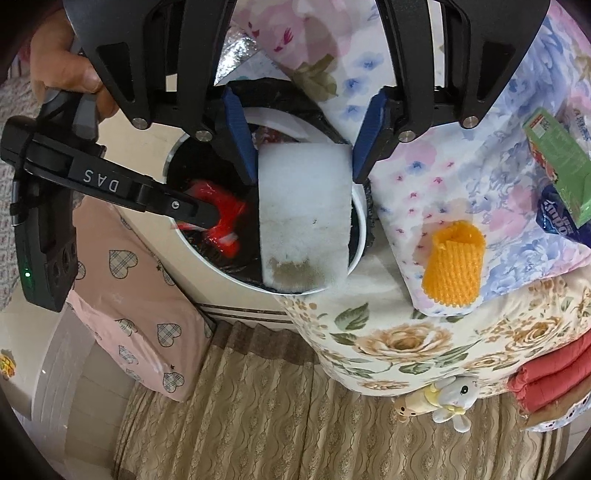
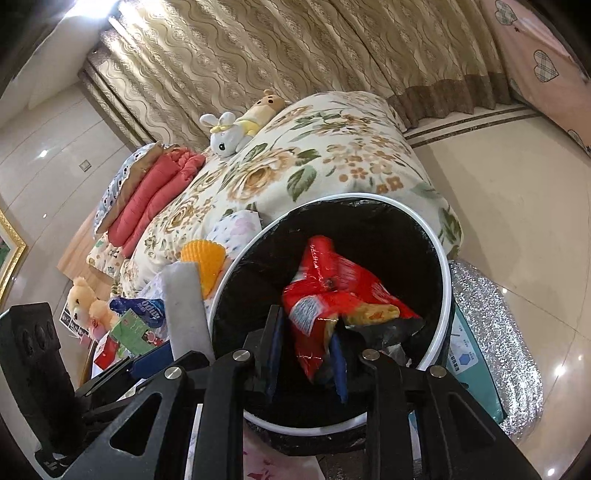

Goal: Collect trash
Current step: 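Open both tools to drop the foam block and chip bag into the bin, then move both open tools back toward the remaining items on the bed, then grasp the white foam mesh net with the left tool while the right tool grasps the green milk carton, then carry the mesh net and milk carton over the trash bin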

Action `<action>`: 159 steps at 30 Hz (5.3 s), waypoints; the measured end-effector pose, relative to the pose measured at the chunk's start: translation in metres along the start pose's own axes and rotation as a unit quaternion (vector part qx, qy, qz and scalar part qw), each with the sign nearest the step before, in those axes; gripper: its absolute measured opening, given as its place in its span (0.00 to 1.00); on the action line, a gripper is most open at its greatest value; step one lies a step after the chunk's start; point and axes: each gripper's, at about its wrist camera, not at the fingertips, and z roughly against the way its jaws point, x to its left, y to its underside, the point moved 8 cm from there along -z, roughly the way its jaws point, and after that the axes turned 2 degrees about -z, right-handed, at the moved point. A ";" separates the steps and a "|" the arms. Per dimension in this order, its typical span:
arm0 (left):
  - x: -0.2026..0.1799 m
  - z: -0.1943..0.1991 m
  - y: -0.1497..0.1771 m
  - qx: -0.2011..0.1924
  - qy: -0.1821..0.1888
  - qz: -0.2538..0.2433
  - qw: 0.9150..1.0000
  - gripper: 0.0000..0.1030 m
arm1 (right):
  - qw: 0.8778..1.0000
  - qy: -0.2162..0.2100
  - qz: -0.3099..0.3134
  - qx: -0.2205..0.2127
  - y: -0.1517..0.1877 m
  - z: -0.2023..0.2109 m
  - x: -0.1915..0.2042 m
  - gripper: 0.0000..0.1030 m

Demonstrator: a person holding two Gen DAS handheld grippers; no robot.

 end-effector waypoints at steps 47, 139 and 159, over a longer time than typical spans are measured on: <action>0.165 0.112 0.142 -0.027 -0.104 0.198 0.974 0.66 | 0.994 -0.041 0.100 0.014 0.099 -0.013 0.131 0.92; 0.118 0.121 0.099 -0.055 -0.069 0.110 0.990 0.13 | 0.995 -0.064 0.072 -0.003 0.087 0.002 0.114 0.35; 0.072 0.098 0.074 -0.049 -0.042 0.072 0.995 0.13 | 0.997 -0.039 0.051 -0.037 0.061 0.029 0.074 0.35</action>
